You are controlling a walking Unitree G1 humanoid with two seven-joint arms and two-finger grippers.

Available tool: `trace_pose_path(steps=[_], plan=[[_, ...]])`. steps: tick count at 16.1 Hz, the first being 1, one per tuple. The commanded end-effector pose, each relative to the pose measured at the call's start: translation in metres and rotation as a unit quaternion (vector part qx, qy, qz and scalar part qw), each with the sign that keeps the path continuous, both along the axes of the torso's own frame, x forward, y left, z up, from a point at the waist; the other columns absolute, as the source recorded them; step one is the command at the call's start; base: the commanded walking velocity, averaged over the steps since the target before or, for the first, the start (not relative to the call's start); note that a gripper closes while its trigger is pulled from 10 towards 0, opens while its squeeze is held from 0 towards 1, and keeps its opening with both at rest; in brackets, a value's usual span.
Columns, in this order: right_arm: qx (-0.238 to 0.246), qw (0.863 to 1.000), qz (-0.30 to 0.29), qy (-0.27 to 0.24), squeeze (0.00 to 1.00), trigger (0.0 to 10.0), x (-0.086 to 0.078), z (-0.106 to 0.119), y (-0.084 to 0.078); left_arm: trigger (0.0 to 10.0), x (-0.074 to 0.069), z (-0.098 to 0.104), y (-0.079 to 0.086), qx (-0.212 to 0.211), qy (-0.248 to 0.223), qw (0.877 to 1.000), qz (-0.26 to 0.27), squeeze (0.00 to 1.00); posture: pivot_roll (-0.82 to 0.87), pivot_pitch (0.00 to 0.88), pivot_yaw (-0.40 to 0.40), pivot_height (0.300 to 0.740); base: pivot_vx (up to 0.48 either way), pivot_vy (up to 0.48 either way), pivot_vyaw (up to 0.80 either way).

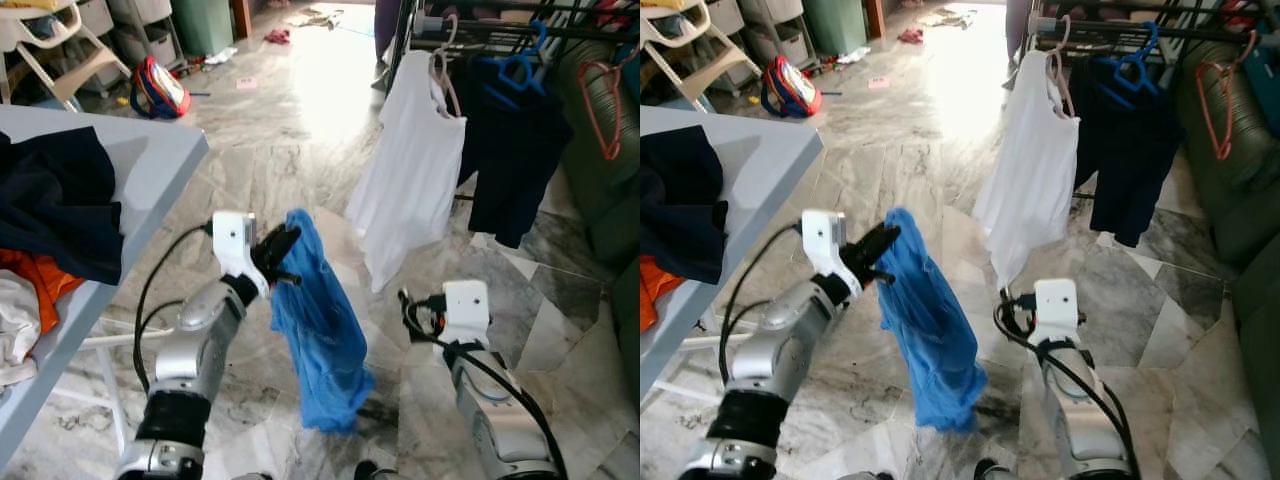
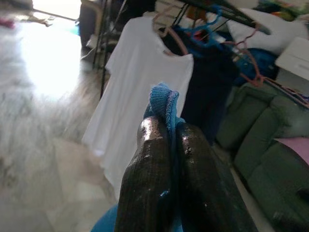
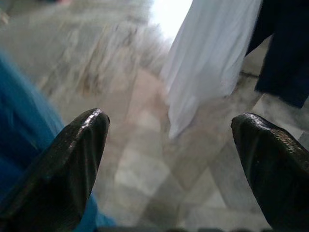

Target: Hang hanger

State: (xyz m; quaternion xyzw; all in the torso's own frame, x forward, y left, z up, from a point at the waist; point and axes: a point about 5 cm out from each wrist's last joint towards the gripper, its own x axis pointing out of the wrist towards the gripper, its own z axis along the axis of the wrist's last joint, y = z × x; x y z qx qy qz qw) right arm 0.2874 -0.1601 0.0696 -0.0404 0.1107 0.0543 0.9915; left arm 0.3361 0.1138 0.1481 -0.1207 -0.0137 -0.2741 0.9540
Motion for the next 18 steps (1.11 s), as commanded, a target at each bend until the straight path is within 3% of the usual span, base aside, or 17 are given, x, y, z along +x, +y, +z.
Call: trace_pose_path(steps=[1,6,9,12,18], plan=[[-0.008,0.999,0.032,0.031,0.0,10.0,-0.002,-0.01,0.004,10.0,0.002,0.022,-0.002,0.005,-0.047,0.999,-0.023,0.0,0.09,0.177,0.04,0.74,0.0,0.0,0.0],[-0.039,0.991,0.122,0.049,0.0,10.0,-0.003,-0.018,0.013,10.0,-0.009,0.04,-0.024,0.041,-0.084,0.988,-0.125,0.0,0.11,0.181,0.058,0.74,0.0,0.0,0.0],[-0.031,0.99,0.13,0.036,0.0,10.0,0.001,-0.016,0.017,10.0,-0.02,0.045,-0.036,0.041,-0.09,0.98,-0.174,0.0,0.11,0.184,0.067,0.74,0.0,0.0,0.0],[-0.063,0.99,0.128,0.009,0.0,10.0,0.006,-0.011,0.017,10.0,-0.026,0.056,-0.042,0.033,-0.099,0.972,-0.209,0.0,0.11,0.187,0.078,0.74,0.0,0.0,0.0],[-0.059,0.993,0.098,-0.02,0.0,10.0,0.016,-0.004,0.015,10.0,-0.029,0.076,-0.044,0.006,-0.106,0.968,-0.228,0.0,0.11,0.181,0.1,0.74,0.0,0.0,0.0]])
